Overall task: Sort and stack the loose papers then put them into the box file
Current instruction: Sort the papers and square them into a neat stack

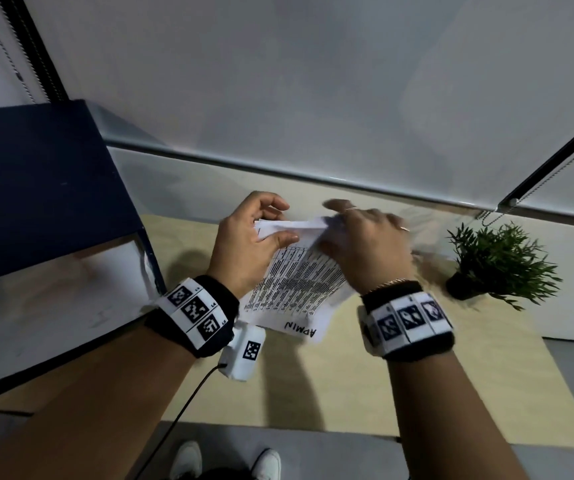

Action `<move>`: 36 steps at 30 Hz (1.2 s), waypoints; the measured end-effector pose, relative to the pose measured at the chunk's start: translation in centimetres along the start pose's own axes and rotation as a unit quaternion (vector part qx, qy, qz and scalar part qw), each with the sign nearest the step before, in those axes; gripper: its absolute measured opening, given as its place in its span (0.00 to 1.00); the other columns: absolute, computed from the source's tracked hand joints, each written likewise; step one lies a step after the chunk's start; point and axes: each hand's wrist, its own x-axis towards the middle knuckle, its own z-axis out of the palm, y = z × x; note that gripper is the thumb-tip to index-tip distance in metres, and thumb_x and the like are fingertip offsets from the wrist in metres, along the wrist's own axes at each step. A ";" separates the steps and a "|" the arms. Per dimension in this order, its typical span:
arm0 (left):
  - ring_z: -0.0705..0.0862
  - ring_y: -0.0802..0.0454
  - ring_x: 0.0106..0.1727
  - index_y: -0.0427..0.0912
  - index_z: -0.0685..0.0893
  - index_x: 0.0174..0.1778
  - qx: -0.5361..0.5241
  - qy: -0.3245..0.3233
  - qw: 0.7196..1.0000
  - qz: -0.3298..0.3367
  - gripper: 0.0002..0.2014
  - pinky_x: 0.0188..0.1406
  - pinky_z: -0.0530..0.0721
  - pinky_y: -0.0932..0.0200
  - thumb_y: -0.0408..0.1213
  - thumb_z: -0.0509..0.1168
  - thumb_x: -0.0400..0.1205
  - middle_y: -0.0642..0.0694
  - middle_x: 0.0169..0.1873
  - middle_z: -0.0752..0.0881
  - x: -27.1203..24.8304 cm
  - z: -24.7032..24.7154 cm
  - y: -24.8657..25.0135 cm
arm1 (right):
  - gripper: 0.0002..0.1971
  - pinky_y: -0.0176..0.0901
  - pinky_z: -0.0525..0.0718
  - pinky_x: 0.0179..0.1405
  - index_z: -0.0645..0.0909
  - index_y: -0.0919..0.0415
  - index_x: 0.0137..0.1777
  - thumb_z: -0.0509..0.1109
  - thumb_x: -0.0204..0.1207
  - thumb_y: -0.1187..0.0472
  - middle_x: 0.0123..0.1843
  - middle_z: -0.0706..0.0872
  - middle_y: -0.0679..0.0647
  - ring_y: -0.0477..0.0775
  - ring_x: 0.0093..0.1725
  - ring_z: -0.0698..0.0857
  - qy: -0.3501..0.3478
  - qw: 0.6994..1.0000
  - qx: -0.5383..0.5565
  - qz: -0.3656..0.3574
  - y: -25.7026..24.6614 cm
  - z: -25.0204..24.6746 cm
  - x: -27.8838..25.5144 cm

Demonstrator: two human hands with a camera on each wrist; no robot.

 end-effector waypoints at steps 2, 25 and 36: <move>0.87 0.57 0.41 0.57 0.81 0.48 -0.011 -0.005 1.000 -0.007 0.23 0.47 0.89 0.50 0.30 0.82 0.65 0.52 0.39 0.87 0.0 0.1 0.3 | 0.21 0.52 0.78 0.57 0.82 0.46 0.59 0.76 0.67 0.43 0.50 0.91 0.47 0.58 0.52 0.88 -0.031 0.997 0.011 -0.069 -1.8 0.0 1.1; 0.76 0.55 0.69 0.41 0.52 0.84 -0.104 0.235 0.938 -0.231 0.37 0.62 0.75 0.72 0.45 0.65 0.84 0.46 0.74 0.72 -1.6 0.2 -7.5 | 0.06 0.35 0.86 0.34 0.86 0.69 0.50 0.74 0.73 0.72 0.36 0.93 0.45 0.42 0.35 0.90 0.082 0.798 0.565 0.191 8.0 2.8 -3.4; 0.84 0.65 0.44 0.46 0.75 0.53 -0.002 0.239 0.963 -0.126 0.12 0.45 0.77 0.80 0.33 0.71 0.80 0.62 0.45 0.83 -2.9 0.1 -8.9 | 0.09 0.44 0.89 0.45 0.89 0.60 0.45 0.74 0.73 0.74 0.42 0.93 0.52 0.49 0.42 0.89 0.157 0.753 0.580 0.269 8.0 7.9 -7.2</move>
